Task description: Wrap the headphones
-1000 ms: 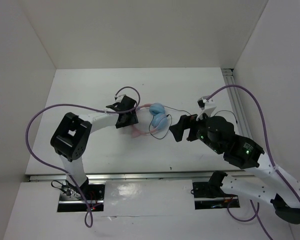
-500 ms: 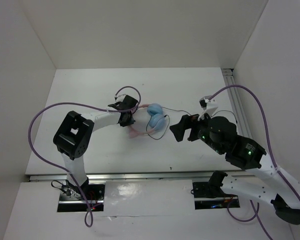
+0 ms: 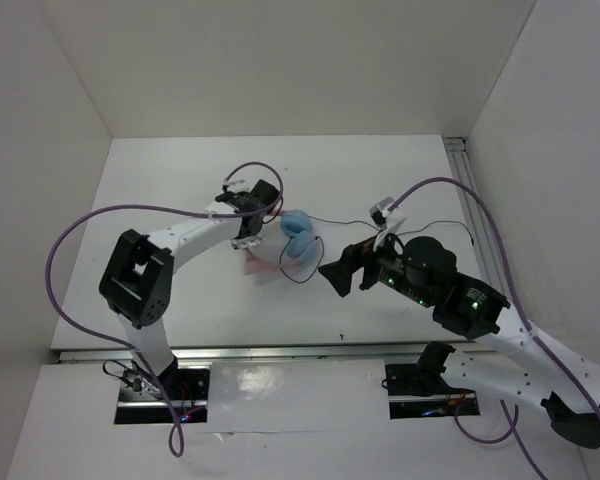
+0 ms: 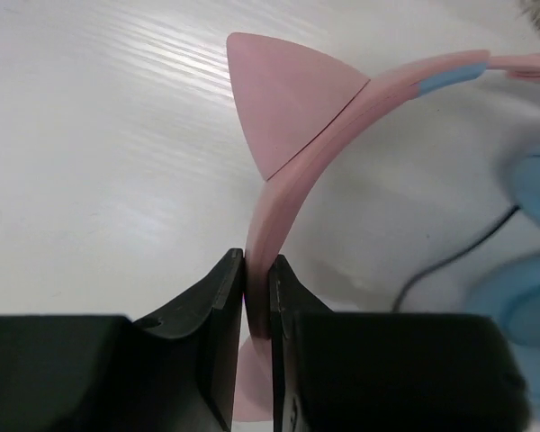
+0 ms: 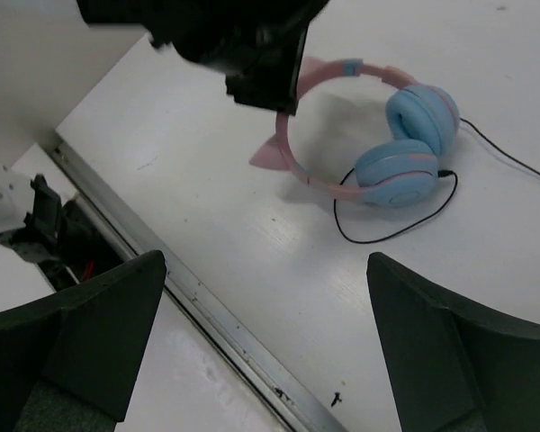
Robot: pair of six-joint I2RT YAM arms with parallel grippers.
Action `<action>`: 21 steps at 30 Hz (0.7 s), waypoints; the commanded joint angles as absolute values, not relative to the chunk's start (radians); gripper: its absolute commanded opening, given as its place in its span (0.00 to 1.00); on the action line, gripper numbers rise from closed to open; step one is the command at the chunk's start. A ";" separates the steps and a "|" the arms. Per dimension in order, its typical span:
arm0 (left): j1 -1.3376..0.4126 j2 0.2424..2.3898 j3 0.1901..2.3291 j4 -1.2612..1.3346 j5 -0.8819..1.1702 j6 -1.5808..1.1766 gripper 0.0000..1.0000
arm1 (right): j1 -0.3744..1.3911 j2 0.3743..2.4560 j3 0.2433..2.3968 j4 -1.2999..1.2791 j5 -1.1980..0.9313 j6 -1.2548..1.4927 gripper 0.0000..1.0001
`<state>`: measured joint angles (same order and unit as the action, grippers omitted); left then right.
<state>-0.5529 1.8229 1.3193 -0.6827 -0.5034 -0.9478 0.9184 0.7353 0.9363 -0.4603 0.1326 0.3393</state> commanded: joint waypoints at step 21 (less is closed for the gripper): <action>-0.350 1.276 1.856 -1.218 -0.431 -0.519 0.00 | 0.942 0.853 0.575 0.554 0.175 -0.126 1.00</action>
